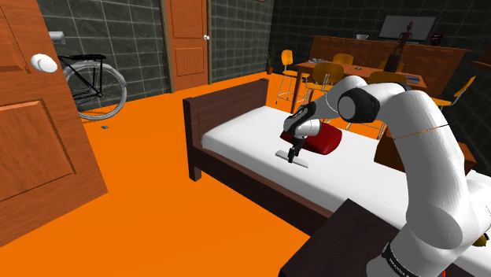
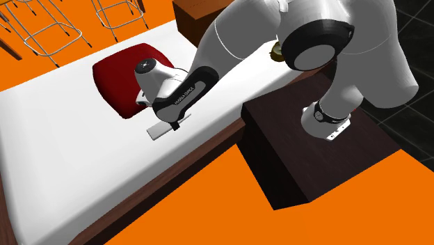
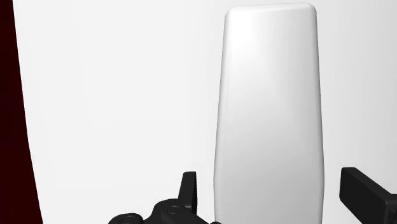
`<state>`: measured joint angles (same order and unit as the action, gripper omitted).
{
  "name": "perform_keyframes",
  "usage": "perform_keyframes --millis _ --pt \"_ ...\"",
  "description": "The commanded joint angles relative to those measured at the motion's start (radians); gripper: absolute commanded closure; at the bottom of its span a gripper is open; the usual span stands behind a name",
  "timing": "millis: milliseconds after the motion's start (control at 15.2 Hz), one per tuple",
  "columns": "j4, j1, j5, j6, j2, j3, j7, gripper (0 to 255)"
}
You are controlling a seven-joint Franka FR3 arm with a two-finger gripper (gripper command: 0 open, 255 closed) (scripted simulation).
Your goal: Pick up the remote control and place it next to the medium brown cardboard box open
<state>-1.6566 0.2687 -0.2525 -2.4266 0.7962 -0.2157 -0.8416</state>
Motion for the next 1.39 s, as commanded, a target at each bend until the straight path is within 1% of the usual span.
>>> perform_keyframes --millis 0,66,660,1320 --pt "0.000 0.000 0.000 0.000 0.000 0.000 0.000 0" --pt "0.000 0.000 0.000 0.000 0.000 0.000 0.000 255" --pt "0.000 0.000 0.000 0.000 0.000 0.000 0.000 255" --pt "-0.022 -0.016 0.023 0.077 -0.100 -0.022 0.014 255"
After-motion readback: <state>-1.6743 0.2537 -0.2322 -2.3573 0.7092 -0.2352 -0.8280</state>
